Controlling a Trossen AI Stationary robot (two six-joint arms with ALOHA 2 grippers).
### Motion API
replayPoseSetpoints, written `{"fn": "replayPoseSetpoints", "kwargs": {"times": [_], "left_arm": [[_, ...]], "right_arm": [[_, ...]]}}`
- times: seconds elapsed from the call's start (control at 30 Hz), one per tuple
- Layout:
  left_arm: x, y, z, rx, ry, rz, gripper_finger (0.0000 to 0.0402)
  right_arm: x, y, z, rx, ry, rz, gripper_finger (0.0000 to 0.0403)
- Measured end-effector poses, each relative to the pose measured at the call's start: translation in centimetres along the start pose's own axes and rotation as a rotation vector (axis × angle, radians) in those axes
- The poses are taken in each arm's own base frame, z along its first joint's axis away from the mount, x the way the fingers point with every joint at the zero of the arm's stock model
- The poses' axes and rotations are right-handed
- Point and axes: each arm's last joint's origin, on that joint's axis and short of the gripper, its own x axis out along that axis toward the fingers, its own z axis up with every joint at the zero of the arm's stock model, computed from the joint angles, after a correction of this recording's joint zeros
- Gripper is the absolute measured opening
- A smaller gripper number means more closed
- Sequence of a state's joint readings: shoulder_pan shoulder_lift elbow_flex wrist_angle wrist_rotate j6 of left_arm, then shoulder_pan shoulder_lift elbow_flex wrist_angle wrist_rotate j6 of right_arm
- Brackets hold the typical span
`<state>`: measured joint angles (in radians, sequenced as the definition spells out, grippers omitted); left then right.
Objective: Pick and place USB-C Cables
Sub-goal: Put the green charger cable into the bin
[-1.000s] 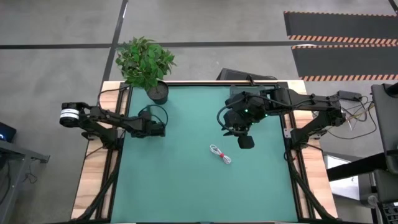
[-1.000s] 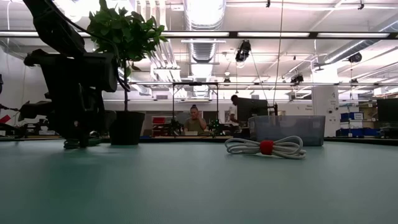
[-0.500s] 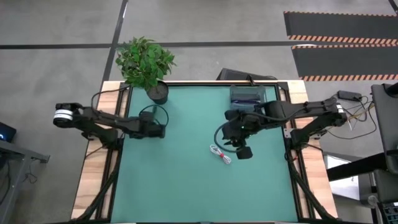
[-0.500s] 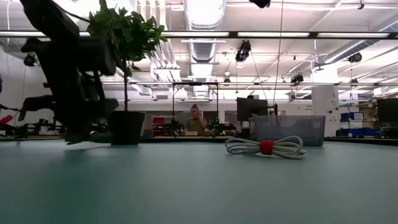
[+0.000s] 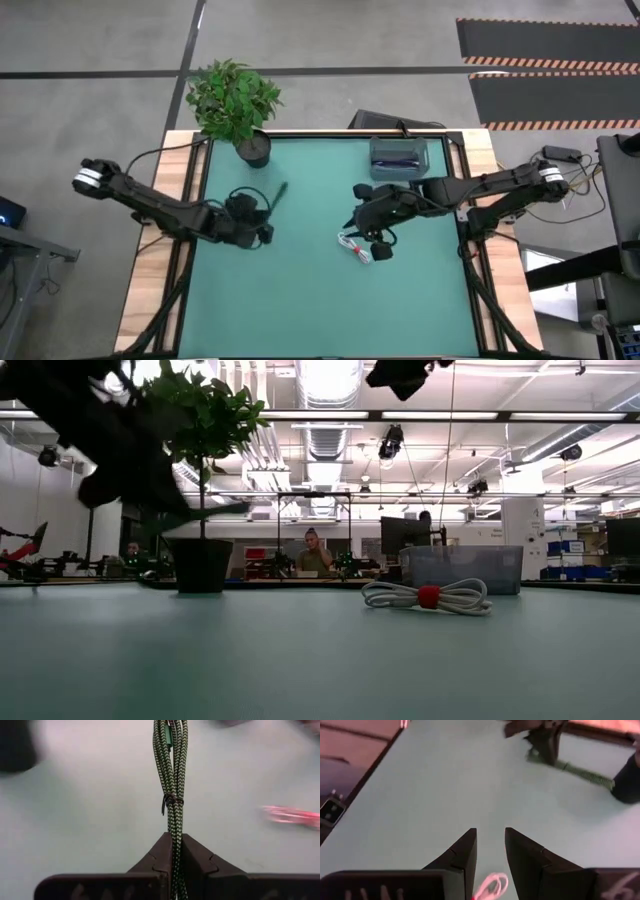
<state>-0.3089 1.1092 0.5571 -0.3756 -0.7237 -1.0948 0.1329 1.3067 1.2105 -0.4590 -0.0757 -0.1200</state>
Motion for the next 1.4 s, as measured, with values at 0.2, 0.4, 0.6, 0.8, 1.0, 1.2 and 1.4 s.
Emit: {"fn": "replayPoseSetpoints", "kwargs": {"times": [0.2,0.4,0.6,0.8,1.0,1.2,1.4], "left_arm": [[-1.3,-4.2,0.5,0.207,-0.191,-0.304,0.0008],[-2.5,-7.1,0.8,0.366,-0.376,-0.532,0.0008],[-2.7,-8.2,0.8,0.387,-0.421,-0.669,0.0008],[-2.3,-8.9,0.5,0.433,-0.499,-0.686,0.0009],[-2.0,-9.3,0.3,0.440,-0.546,-0.703,0.0009],[-1.8,-9.2,0.5,0.463,-0.557,-0.687,0.0009],[-1.5,-9.0,1.1,0.457,-0.572,-0.666,0.0009]], "right_arm": [[2.6,0.1,-2.4,-0.014,-0.247,-0.030,0.0091],[5.4,0.0,-5.1,-0.014,-0.469,-0.116,0.0091],[6.3,0.0,-6.5,-0.005,-0.592,-0.145,0.0091],[7.8,0.0,-7.2,0.004,-0.626,-0.142,0.0091],[8.8,-0.2,-7.4,0.020,-0.626,-0.142,0.0102],[7.7,-0.4,-6.7,0.049,-0.668,-0.142,0.0131],[6.7,-0.4,-6.1,0.031,-0.699,-0.147,0.0166]]}}
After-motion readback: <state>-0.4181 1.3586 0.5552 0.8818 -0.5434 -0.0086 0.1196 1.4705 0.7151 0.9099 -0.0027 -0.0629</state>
